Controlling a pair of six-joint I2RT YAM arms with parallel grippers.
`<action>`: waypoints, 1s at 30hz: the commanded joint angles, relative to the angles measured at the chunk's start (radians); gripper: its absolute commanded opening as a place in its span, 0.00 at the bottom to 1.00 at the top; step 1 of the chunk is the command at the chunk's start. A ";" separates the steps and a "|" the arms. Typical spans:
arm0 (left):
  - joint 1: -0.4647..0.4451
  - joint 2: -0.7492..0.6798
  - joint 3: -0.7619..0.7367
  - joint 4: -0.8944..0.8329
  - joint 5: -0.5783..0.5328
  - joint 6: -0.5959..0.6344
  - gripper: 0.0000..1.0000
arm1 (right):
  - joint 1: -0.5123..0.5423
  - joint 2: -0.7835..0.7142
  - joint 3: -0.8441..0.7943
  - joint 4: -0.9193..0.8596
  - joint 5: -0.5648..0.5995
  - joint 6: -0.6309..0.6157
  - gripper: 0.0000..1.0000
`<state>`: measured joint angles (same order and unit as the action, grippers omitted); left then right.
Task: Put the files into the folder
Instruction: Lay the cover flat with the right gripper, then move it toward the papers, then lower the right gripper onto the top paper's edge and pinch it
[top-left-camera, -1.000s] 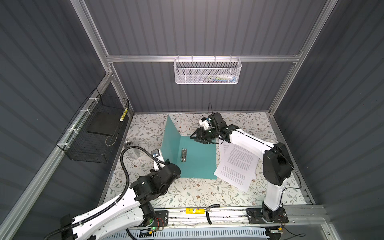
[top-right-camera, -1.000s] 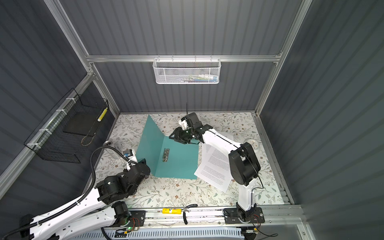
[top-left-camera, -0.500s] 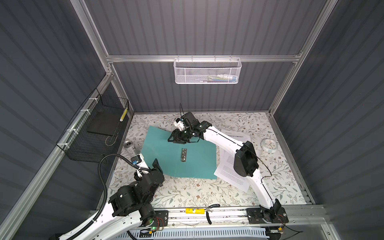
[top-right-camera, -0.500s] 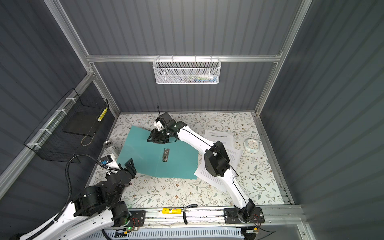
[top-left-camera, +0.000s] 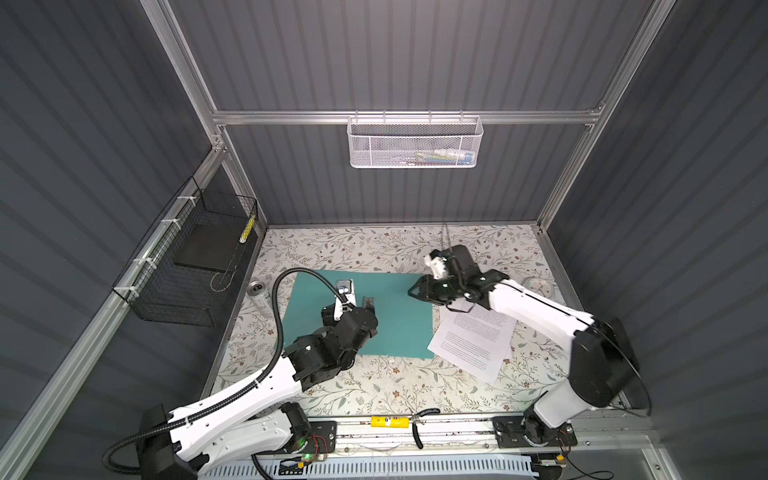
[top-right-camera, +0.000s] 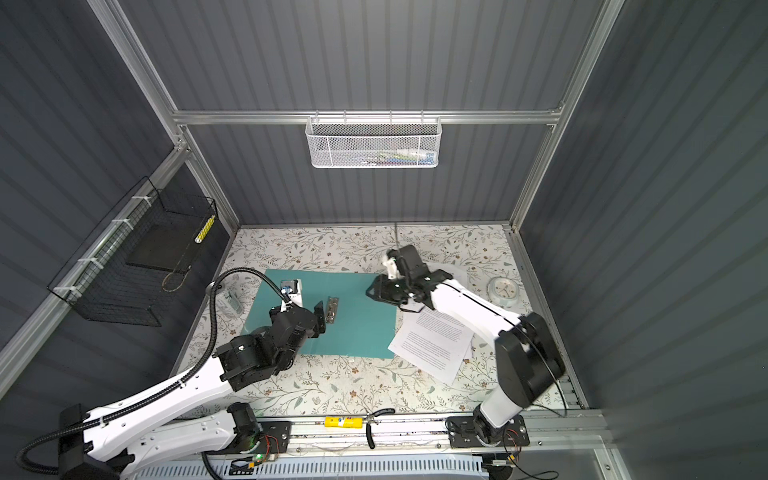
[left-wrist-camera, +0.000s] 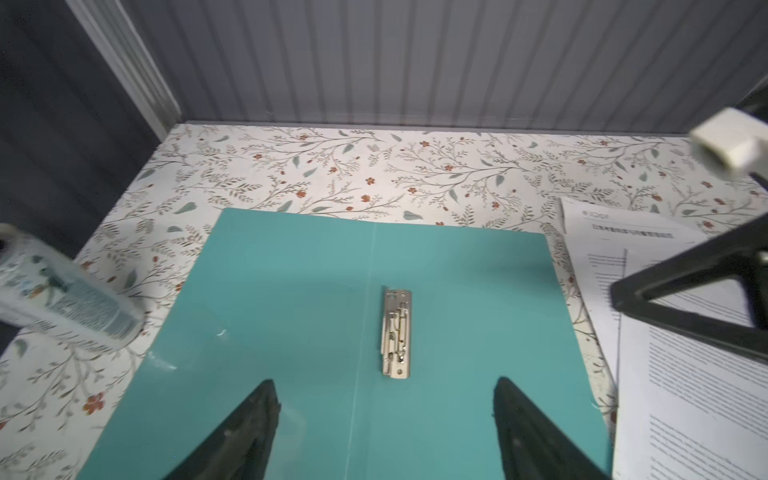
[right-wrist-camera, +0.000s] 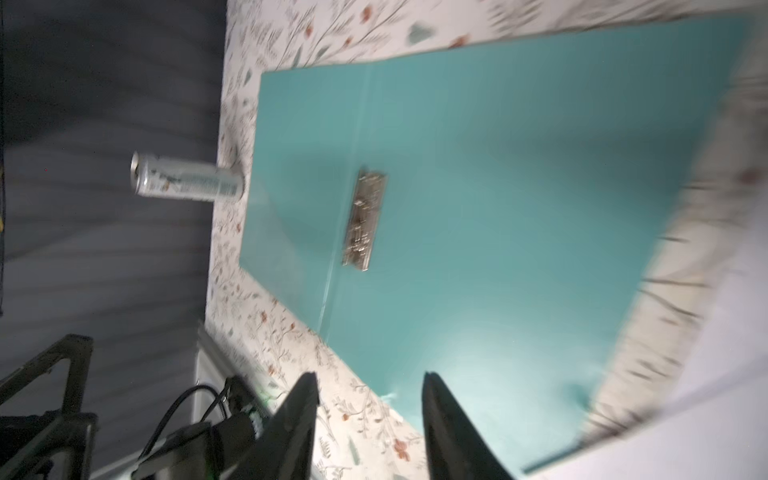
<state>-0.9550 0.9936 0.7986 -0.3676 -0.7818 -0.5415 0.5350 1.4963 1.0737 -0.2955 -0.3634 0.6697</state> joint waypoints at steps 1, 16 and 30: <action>0.059 0.051 0.009 0.194 0.188 0.092 0.85 | -0.082 -0.188 -0.152 0.003 0.128 -0.007 0.49; 0.298 0.524 0.030 0.355 0.480 -0.022 0.77 | -0.352 -0.415 -0.378 -0.116 0.105 -0.078 0.59; 0.418 0.701 0.054 0.425 0.578 -0.036 0.70 | -0.500 -0.464 -0.421 -0.151 0.100 -0.100 0.54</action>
<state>-0.5529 1.6726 0.8280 0.0383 -0.2466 -0.5606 0.0708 1.0576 0.6685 -0.4232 -0.2489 0.5888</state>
